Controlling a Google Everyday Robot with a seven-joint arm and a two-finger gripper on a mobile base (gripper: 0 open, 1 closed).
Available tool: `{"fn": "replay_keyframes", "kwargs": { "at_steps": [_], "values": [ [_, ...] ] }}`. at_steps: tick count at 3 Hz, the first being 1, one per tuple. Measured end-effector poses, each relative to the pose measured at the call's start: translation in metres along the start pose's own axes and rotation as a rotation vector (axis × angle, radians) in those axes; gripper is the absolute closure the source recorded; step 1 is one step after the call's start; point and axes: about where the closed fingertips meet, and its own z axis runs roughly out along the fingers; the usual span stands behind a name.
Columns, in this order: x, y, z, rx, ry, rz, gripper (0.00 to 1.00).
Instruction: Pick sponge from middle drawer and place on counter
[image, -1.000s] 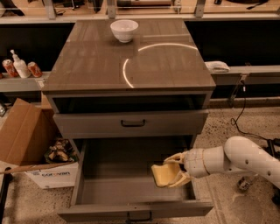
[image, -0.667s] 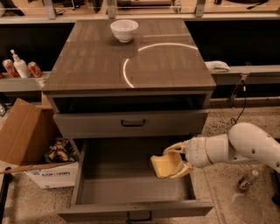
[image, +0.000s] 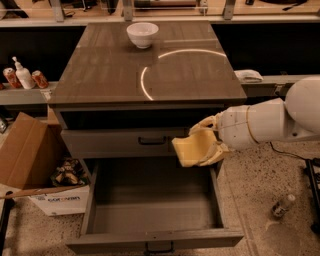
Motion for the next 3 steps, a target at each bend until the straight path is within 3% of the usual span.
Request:
{"fn": "replay_keyframes", "kwargs": {
  "at_steps": [1, 2, 3],
  "values": [
    [0.0, 0.0, 0.0, 0.0, 0.0, 0.0, 1.0],
    [-0.003, -0.017, -0.001, 0.018, -0.01, -0.02, 1.0],
    [-0.002, -0.082, 0.003, 0.029, -0.032, -0.032, 1.0]
  ]
}}
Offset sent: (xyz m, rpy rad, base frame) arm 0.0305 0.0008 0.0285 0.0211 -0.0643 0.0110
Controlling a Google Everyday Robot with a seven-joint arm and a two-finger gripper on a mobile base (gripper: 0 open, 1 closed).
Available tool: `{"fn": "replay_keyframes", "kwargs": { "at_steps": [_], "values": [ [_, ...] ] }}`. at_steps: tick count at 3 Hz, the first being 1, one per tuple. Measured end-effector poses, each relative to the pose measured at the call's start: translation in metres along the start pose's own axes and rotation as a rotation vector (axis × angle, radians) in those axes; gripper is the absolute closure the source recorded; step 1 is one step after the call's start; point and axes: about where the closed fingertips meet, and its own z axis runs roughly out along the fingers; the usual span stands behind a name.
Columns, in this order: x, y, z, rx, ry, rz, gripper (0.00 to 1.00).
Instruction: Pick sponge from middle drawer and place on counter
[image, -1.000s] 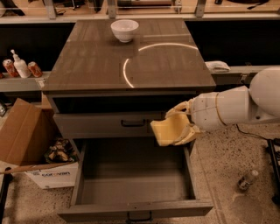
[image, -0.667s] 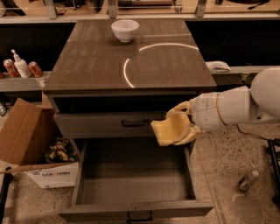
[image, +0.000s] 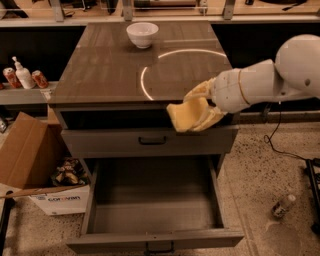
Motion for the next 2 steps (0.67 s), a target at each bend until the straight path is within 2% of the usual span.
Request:
{"fn": "replay_keyframes", "kwargs": {
  "at_steps": [1, 2],
  "values": [
    [-0.006, -0.074, 0.007, 0.053, -0.026, -0.014, 1.0],
    [-0.009, -0.14, 0.012, 0.162, -0.037, -0.002, 0.81]
  ]
}}
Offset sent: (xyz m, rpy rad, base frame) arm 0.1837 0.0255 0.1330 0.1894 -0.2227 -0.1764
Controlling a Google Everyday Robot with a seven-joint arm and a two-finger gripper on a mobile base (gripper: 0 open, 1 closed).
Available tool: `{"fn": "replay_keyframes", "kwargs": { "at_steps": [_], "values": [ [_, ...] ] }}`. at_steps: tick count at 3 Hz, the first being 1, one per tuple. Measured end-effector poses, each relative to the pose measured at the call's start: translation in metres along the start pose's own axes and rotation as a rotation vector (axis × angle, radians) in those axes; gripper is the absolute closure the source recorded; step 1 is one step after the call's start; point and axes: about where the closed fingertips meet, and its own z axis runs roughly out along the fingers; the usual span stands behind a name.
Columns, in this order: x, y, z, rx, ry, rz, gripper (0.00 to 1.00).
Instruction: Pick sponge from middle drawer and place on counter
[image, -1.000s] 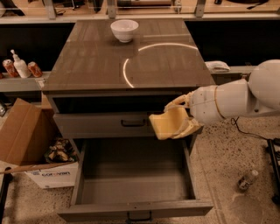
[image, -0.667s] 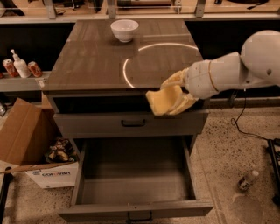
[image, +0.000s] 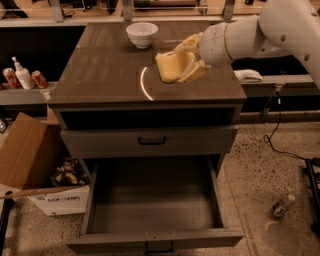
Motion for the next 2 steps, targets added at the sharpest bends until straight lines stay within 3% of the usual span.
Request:
{"fn": "replay_keyframes", "kwargs": {
  "at_steps": [1, 2],
  "values": [
    [0.007, -0.046, 0.018, 0.086, -0.007, 0.041, 0.57],
    [0.013, -0.074, 0.038, 0.113, -0.017, 0.071, 0.34]
  ]
}}
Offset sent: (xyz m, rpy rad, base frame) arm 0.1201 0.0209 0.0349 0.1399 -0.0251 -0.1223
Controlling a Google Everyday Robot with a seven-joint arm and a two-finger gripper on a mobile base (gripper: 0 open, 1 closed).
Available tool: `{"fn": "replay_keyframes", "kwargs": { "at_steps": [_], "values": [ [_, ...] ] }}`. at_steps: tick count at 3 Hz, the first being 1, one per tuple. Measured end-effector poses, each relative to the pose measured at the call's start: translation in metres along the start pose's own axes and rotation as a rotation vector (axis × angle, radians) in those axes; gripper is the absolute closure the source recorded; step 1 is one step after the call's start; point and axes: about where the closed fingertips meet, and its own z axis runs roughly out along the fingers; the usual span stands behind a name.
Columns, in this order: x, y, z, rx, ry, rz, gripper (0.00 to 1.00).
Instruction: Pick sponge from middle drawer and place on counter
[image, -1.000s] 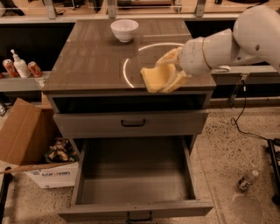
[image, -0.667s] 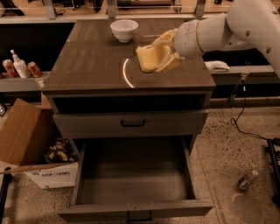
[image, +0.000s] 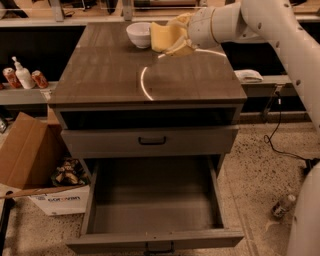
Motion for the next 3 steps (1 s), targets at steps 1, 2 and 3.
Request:
{"fn": "replay_keyframes", "kwargs": {
  "at_steps": [1, 2, 3],
  "values": [
    [0.006, -0.01, 0.02, -0.003, -0.002, 0.024, 0.11],
    [0.011, -0.012, 0.035, -0.02, 0.005, 0.037, 0.0],
    [0.013, -0.012, 0.04, -0.029, 0.012, 0.045, 0.0]
  ]
}}
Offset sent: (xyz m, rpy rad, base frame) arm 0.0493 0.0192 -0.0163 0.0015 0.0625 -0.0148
